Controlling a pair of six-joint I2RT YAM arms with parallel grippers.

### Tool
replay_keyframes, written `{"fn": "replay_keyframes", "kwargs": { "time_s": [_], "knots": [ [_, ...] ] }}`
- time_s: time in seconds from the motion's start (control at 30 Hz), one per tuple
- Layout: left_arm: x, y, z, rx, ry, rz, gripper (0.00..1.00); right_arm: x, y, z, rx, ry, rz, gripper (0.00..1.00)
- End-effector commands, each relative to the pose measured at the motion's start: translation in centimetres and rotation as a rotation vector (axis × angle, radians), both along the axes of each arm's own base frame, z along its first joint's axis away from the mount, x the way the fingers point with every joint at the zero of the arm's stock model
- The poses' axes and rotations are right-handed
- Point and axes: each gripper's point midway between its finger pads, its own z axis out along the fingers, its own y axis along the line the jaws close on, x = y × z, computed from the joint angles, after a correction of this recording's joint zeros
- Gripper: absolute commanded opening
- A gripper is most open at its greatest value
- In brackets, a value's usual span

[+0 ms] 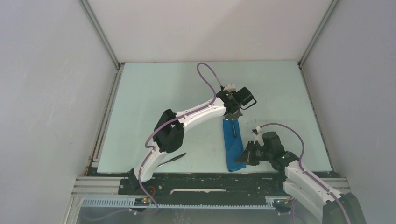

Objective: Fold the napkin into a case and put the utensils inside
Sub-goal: Stuff the fork into the folded napkin.

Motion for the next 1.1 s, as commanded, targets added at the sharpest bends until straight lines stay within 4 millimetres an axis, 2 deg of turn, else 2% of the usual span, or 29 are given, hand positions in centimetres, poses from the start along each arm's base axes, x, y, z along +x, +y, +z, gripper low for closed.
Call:
{"fn": "replay_keyframes", "kwargs": {
  "time_s": [0.0,0.23,0.47,0.63,1.07],
  "knots": [
    [-1.0,-0.9,0.6,-0.02,0.003,-0.036,0.0,0.1,0.2,0.0,0.002,-0.011,-0.001,0.0],
    [-2.6,-0.6,0.2,-0.036,0.027,-0.065,0.0,-0.2,0.2,0.2,0.001,-0.005,-0.003,0.0],
    [-3.7,-0.6,0.0,-0.048,0.037,-0.081,0.0,-1.7,0.4,1.0,0.02,0.028,0.002,0.0],
    [-4.1,-1.0,0.1,-0.058,0.037,-0.094,0.0,-2.1,-0.1,0.0,-0.015,0.053,-0.007,0.0],
    [-6.4,-2.4,-0.7,-0.126,0.113,-0.113,0.0,-1.9,-0.3,-1.2,-0.06,0.075,-0.023,0.0]
  ]
}}
